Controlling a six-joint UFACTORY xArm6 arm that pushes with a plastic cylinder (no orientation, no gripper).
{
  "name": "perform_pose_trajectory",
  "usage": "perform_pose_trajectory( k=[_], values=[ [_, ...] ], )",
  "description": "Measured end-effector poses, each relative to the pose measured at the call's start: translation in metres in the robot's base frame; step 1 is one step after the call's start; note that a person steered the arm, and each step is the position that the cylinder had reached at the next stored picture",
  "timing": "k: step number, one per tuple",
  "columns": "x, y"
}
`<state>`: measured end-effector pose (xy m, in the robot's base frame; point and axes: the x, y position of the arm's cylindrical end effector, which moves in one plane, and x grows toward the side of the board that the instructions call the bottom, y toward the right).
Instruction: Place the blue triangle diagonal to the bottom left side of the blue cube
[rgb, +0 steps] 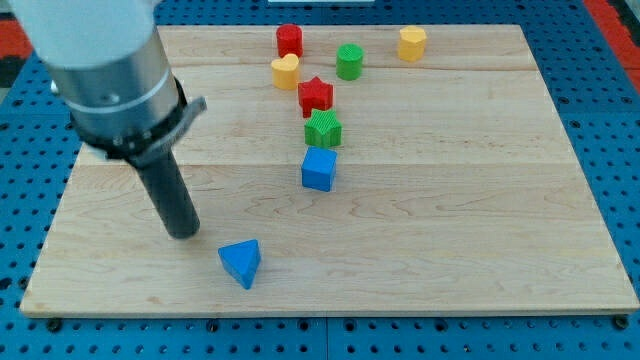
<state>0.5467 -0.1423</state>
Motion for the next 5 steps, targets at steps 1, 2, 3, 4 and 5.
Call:
perform_pose_trajectory(
  k=[1, 2, 3, 4, 5],
  values=[
    [0.032, -0.008],
    [0.055, 0.000],
    [0.041, 0.056],
    [0.021, 0.095],
    [0.018, 0.113]
  ],
)
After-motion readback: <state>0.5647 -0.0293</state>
